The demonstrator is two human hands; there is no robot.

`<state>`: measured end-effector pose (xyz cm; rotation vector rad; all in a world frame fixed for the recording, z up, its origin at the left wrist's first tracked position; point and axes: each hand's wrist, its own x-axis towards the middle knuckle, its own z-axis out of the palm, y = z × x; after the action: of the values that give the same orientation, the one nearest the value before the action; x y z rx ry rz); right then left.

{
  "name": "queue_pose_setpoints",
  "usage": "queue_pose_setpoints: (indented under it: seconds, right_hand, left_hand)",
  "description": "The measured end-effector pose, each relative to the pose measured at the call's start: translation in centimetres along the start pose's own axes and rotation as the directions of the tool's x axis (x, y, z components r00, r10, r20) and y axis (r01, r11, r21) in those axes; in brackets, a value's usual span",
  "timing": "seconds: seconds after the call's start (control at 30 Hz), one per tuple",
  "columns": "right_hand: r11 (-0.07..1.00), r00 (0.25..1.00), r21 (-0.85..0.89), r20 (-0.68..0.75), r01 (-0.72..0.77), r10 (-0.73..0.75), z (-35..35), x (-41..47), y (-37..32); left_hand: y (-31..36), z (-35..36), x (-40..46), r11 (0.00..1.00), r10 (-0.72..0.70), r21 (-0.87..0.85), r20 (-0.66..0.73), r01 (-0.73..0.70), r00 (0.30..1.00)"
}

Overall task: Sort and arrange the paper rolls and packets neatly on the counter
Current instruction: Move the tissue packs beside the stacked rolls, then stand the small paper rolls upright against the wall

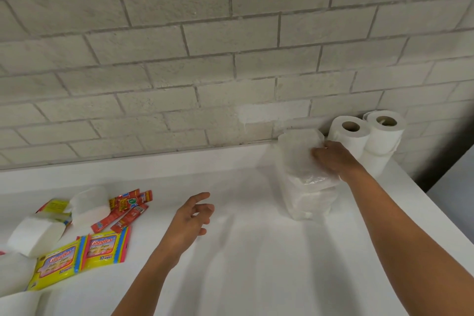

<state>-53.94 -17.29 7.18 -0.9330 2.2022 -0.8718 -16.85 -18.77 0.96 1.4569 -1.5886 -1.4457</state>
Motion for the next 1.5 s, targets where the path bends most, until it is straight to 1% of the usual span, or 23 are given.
queue_pose_setpoints:
  seconds: [0.2,0.33,0.5,0.63,0.73,0.8,0.9,0.97,1.07,1.17,1.23,1.37,1.5]
  right_hand:
    - [0.998,0.999,-0.043,0.009,0.047,-0.047,0.0,0.3,0.1]
    - [0.996,0.999,-0.075,0.004,0.038,-0.038,0.0,0.1,-0.5]
    - [0.994,0.997,-0.103,-0.059,0.044,-0.051,-0.2,-0.9,-1.9]
    - [0.981,0.979,-0.119,-0.115,0.153,-0.167,0.8,-3.3,-3.9]
    - [0.953,0.943,-0.081,-0.143,0.29,-0.299,2.3,-6.1,-5.5]
    - [0.934,0.924,-0.03,-0.143,0.355,-0.355,3.9,-8.0,-6.5]
    - [0.916,0.914,0.042,-0.103,0.399,-0.393,6.9,-10.6,-7.8]
    - [0.91,0.913,0.07,-0.05,0.408,-0.405,9.1,-11.9,-8.7]
    - [0.913,0.913,0.082,0.044,0.4,-0.405,12.8,-13.2,-9.7]
    - [0.924,0.918,0.109,0.121,0.365,-0.377,16.4,-14.2,-10.3]
    - [0.932,0.919,0.107,0.165,0.345,-0.359,18.8,-14.5,-10.5]
    - [0.951,0.919,0.073,0.247,0.3,-0.308,22.7,-15.2,-10.3]
    - [0.965,0.924,0.099,0.28,0.243,-0.261,26.1,-15.9,-9.8]
  left_hand:
    - [-0.9,-0.3,-0.5,1.0,-0.027,0.001,0.013,0.027,1.0]
    - [-1.2,-1.5,-1.1,1.0,-0.018,0.012,-0.001,0.018,1.0]
    - [-1.8,-3.5,-1.7,0.999,-0.001,0.037,-0.036,0.003,0.999]
    - [-2.4,-6.0,-2.6,0.999,0.016,0.043,-0.08,-0.012,0.997]
    - [-2.9,-8.5,-3.3,0.998,0.04,0.05,-0.137,-0.033,0.99]
    - [-3.5,-10.7,-3.7,0.998,0.051,0.046,-0.183,-0.043,0.982]
    - [-4.5,-14.4,-3.9,0.999,0.047,0.039,-0.256,-0.038,0.965]
    - [-4.9,-17.2,-3.7,0.999,0.016,0.042,-0.317,-0.003,0.948]
    - [-5.4,-21.5,-2.9,0.991,0.019,0.126,-0.403,0.035,0.915]
    - [-6.0,-25.6,-0.7,0.97,0.007,0.216,-0.482,0.111,0.876]
    - [-6.5,-28.1,1.2,0.957,-0.04,0.235,-0.475,0.17,0.879]
    - [-8.3,-31.8,4.2,0.936,-0.161,0.224,-0.412,0.271,0.897]
    - [-9.8,-33.4,7.0,0.921,-0.204,0.232,-0.395,0.312,0.896]
